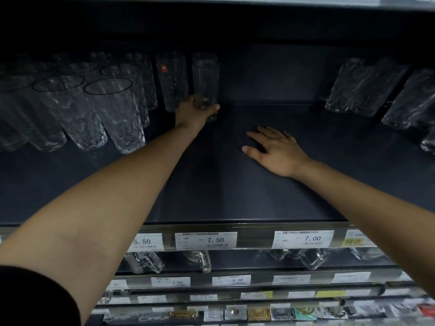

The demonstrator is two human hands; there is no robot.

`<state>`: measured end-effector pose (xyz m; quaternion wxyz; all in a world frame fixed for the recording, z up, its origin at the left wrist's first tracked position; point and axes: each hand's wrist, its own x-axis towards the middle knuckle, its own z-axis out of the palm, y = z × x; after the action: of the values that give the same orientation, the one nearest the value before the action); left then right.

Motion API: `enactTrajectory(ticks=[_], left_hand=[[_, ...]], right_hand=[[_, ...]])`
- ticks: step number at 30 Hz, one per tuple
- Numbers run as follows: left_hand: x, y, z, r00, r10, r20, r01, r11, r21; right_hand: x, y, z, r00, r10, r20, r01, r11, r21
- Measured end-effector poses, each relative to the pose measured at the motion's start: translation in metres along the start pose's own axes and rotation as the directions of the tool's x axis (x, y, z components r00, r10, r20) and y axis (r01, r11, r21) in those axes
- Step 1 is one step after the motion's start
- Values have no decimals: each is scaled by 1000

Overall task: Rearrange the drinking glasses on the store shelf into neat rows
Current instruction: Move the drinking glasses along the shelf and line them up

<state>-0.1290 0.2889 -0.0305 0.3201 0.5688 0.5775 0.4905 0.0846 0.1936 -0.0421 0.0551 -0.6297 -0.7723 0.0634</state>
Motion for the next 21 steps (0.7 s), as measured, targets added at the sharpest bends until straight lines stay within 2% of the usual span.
enactTrajectory(ticks=[11, 14, 17, 19, 21], left_hand=[[-28, 4, -14, 998, -61, 28, 61, 998, -7], [-54, 13, -16, 995, -93, -18, 93, 996, -15], [-86, 26, -14, 979, -199, -30, 196, 976, -97], [-107, 36, -12, 961, -271, 49, 275, 943, -189], [-131, 50, -9, 950, -268, 158, 297, 931, -211]], right_hand=[[-6, -1, -6, 997, 5, -73, 3, 993, 117], [-10, 1, -11, 996, 23, -86, 2, 961, 278], [-21, 7, -20, 990, 90, -106, -17, 836, 549], [-34, 11, -26, 983, 148, -110, -29, 716, 697], [-51, 17, -33, 971, 207, -123, -23, 585, 811]])
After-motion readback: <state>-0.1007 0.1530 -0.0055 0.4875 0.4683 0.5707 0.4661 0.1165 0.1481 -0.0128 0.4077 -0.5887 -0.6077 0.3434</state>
